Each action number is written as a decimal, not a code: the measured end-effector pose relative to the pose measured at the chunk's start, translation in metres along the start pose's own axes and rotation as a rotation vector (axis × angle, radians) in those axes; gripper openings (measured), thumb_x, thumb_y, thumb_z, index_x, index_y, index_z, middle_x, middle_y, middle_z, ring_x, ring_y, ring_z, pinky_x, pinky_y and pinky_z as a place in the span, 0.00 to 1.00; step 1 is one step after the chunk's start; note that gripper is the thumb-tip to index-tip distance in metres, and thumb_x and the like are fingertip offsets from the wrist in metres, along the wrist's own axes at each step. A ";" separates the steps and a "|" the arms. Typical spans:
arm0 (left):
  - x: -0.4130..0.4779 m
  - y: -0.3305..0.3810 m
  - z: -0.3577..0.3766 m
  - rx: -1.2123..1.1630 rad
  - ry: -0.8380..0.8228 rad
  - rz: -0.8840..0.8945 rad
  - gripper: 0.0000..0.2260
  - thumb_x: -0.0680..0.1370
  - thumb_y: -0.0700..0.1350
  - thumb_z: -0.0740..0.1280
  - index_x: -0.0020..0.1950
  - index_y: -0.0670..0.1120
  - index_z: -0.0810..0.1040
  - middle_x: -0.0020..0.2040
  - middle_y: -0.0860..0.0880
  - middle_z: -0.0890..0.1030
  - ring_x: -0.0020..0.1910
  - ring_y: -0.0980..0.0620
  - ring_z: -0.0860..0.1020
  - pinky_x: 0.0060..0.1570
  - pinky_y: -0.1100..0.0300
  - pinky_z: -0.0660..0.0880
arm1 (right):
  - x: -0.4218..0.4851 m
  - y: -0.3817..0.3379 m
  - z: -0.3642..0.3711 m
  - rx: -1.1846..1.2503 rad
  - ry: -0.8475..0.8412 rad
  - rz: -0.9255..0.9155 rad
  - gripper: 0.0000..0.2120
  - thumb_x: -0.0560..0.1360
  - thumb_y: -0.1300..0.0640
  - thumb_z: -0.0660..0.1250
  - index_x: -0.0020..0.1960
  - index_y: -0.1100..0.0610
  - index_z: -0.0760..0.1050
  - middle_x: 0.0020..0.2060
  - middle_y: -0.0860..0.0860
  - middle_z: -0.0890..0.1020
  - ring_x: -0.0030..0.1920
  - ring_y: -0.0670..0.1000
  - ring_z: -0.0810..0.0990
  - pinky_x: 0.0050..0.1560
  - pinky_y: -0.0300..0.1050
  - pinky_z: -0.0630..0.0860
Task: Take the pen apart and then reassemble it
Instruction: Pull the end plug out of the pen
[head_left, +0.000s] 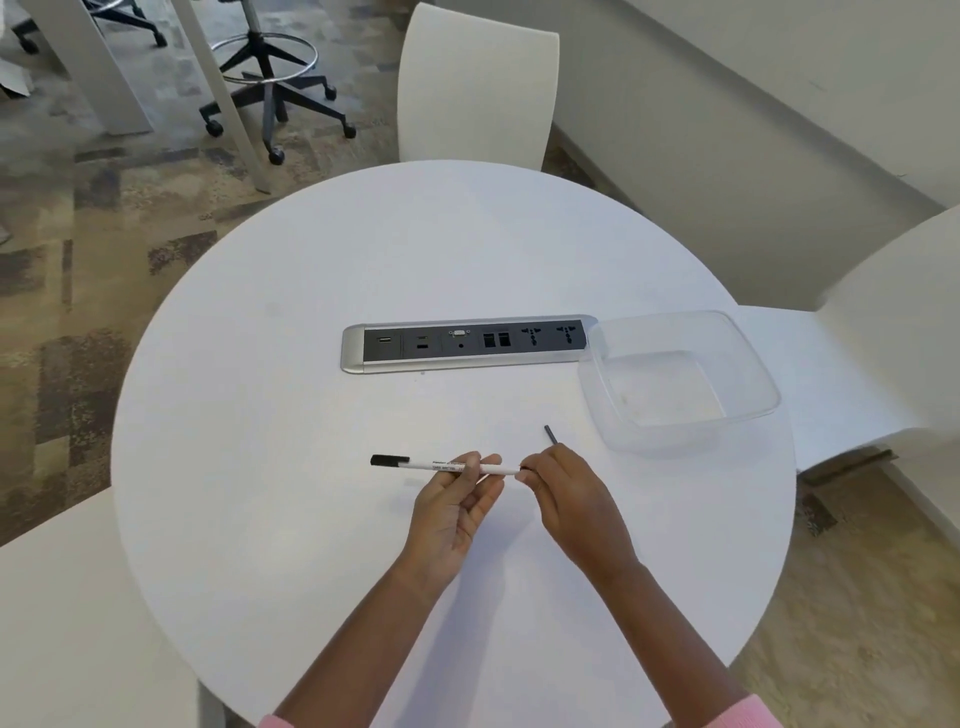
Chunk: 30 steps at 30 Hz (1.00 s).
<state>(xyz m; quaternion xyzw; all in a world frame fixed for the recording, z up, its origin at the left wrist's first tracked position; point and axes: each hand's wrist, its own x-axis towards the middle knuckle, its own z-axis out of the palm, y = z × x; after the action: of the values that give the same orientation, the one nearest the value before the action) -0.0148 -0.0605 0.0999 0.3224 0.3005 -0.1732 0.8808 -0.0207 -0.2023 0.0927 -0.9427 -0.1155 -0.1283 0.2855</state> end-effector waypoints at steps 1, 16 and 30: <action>-0.001 -0.001 0.002 0.004 -0.001 0.013 0.04 0.77 0.37 0.61 0.45 0.39 0.76 0.36 0.46 0.85 0.36 0.53 0.84 0.39 0.63 0.81 | 0.000 0.000 -0.001 -0.006 -0.014 0.000 0.16 0.77 0.50 0.54 0.42 0.59 0.75 0.34 0.53 0.76 0.35 0.48 0.71 0.32 0.42 0.71; -0.011 0.000 0.010 0.235 -0.044 0.229 0.08 0.77 0.34 0.60 0.39 0.40 0.72 0.31 0.48 0.83 0.36 0.52 0.83 0.36 0.65 0.79 | 0.020 -0.018 -0.025 0.605 -0.408 0.693 0.18 0.74 0.65 0.61 0.25 0.57 0.70 0.24 0.52 0.68 0.24 0.46 0.64 0.28 0.38 0.61; -0.014 0.007 0.018 0.120 0.002 0.217 0.05 0.76 0.34 0.62 0.41 0.39 0.75 0.34 0.47 0.84 0.36 0.51 0.84 0.36 0.65 0.79 | 0.004 -0.012 -0.015 0.025 -0.101 0.034 0.10 0.74 0.53 0.60 0.45 0.58 0.75 0.34 0.53 0.78 0.34 0.52 0.75 0.34 0.43 0.70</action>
<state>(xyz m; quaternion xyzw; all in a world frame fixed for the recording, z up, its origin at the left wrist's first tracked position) -0.0150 -0.0659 0.1232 0.4051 0.2540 -0.0943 0.8732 -0.0233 -0.2012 0.1122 -0.9462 -0.1153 -0.0744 0.2930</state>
